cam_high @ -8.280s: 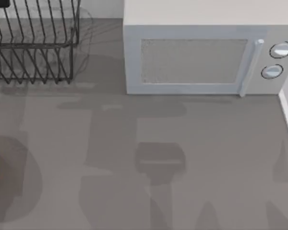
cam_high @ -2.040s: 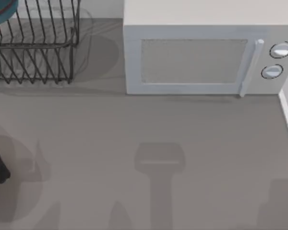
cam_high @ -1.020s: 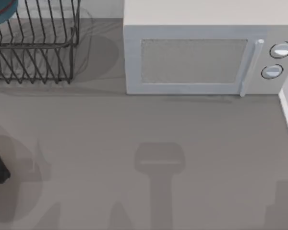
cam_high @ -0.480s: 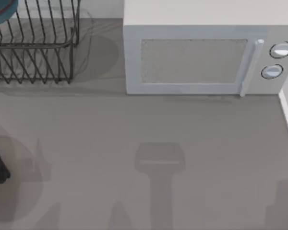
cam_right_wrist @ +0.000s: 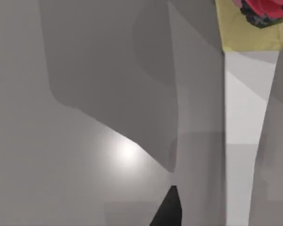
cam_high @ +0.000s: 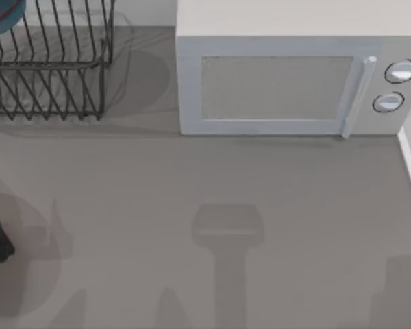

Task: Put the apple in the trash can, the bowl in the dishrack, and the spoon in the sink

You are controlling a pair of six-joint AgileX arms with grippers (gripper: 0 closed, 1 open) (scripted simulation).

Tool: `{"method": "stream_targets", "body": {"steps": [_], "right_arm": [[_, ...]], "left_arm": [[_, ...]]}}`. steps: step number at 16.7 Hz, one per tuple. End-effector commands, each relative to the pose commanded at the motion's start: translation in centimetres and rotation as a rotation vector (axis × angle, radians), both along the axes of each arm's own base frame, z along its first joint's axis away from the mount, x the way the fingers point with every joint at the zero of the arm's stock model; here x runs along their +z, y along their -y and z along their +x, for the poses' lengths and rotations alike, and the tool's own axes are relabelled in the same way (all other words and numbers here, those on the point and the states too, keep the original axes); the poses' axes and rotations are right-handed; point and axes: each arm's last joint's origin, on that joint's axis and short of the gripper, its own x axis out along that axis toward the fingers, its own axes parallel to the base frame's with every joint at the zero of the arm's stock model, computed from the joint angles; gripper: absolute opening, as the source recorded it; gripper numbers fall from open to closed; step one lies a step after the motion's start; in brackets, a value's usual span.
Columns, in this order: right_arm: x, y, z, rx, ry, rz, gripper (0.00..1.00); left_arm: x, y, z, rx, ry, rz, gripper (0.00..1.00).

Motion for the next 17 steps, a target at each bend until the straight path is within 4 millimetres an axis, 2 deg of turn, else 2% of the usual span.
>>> {"method": "stream_targets", "body": {"steps": [2,6,10,15,17], "right_arm": [[1.7,0.1,0.3,0.002,0.006,-0.002,0.00],[5.1,-0.1,-0.2,0.000,-0.066,0.022,0.00],[8.7,-0.2,-0.4,-0.005,-0.023,0.008,0.00],[8.6,-0.2,-0.4,-0.006,-0.026,0.008,0.00],[8.9,0.0,0.2,-0.002,-0.036,0.011,0.00]], "left_arm": [[0.0,0.0,0.0,0.000,0.000,0.000,1.00],[0.0,0.0,0.0,0.000,0.000,0.000,1.00],[0.0,0.0,0.0,0.000,0.000,0.000,1.00],[0.0,0.0,0.0,0.000,0.000,0.000,1.00],[0.0,0.0,0.0,0.000,0.000,0.000,1.00]]}}
